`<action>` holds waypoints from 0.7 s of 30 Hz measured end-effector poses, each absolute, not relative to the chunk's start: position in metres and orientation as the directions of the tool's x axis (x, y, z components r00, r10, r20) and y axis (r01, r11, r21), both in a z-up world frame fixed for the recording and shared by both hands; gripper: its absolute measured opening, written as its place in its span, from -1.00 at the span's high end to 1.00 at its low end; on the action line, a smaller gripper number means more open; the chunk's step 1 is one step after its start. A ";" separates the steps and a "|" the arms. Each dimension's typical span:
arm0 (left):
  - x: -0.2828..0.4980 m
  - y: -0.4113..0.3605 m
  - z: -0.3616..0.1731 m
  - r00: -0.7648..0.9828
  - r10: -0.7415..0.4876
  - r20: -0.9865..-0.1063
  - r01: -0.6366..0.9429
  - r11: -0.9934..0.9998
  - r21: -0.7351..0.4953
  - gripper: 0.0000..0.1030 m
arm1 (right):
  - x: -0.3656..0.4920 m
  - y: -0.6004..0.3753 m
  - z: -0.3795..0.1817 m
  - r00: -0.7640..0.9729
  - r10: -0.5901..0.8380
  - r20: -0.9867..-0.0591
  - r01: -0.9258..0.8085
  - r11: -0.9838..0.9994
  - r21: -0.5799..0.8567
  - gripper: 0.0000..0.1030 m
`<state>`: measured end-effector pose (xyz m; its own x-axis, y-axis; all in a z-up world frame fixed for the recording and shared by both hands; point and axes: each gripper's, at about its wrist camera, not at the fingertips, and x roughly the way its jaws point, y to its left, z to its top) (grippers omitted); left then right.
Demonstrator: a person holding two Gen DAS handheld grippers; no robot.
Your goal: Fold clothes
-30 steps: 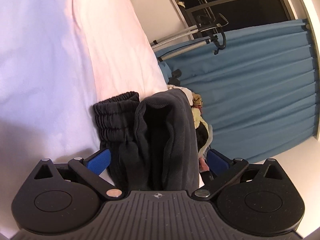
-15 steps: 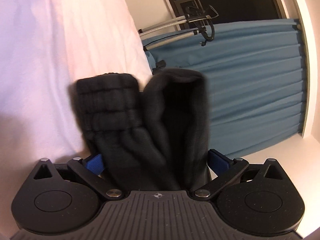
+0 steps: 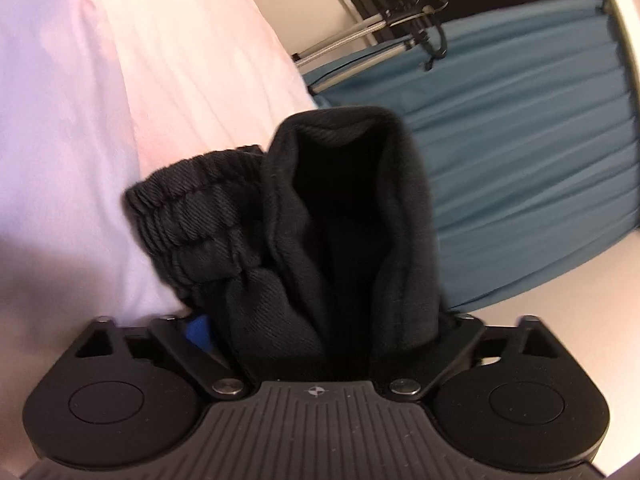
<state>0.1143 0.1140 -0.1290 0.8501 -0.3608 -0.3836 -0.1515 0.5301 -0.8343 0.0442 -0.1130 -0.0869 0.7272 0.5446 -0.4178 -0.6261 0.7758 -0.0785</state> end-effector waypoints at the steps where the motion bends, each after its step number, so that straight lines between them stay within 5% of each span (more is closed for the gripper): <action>1: 0.116 0.114 -0.128 0.848 -0.353 -0.395 -0.160 0.540 -0.826 -0.65 | 0.043 -0.115 -0.085 0.723 0.554 -0.412 -0.629 0.775 -0.064 0.64; 4: 0.117 0.117 -0.131 0.843 -0.347 -0.410 -0.179 0.539 -0.823 -0.49 | 0.059 -0.141 -0.097 0.735 0.531 -0.422 -0.547 0.832 0.094 0.34; 6: 0.117 0.116 -0.132 0.842 -0.343 -0.416 -0.183 0.543 -0.819 -0.43 | 0.070 -0.158 -0.105 0.741 0.515 -0.430 -0.480 0.855 0.197 -0.59; 7: 0.117 0.116 -0.131 0.842 -0.340 -0.418 -0.186 0.544 -0.818 -0.42 | 0.075 -0.167 -0.108 0.743 0.508 -0.435 -0.444 0.861 0.247 -0.71; 19: 0.125 0.104 -0.134 0.844 -0.310 -0.439 -0.202 0.574 -0.794 -0.36 | 0.140 -0.269 -0.155 0.738 0.436 -0.515 0.087 0.696 0.713 -0.62; 21: 0.123 0.103 -0.133 0.843 -0.307 -0.442 -0.205 0.576 -0.791 -0.35 | 0.137 -0.267 -0.157 0.748 0.416 -0.516 0.091 0.707 0.701 -0.38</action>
<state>0.1229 0.1032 -0.1331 0.8431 -0.3069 -0.4417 -0.2049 0.5761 -0.7913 0.1370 -0.2668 -0.1566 0.7483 0.4163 -0.5165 0.0906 0.7071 0.7013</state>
